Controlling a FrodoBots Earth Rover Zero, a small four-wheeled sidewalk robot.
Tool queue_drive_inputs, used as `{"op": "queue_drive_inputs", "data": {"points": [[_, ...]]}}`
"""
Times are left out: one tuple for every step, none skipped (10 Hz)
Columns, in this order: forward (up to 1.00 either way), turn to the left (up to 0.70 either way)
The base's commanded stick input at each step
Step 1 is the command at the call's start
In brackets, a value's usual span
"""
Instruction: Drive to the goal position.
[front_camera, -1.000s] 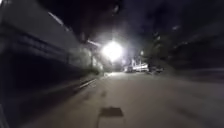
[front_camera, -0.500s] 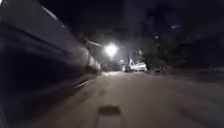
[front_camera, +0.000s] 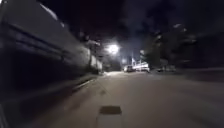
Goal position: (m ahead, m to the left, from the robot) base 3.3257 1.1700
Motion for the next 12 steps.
{"op": "queue_drive_inputs", "data": {"points": [[0.70,-0.01],[0.70,-0.02],[0.70,-0.03],[0.70,-0.04],[0.70,-0.35],[0.70,-0.25],[0.70,-0.09],[0.70,-0.04],[0.70,0.00],[0.70,0.00],[0.70,0.00],[0.70,0.00]]}}
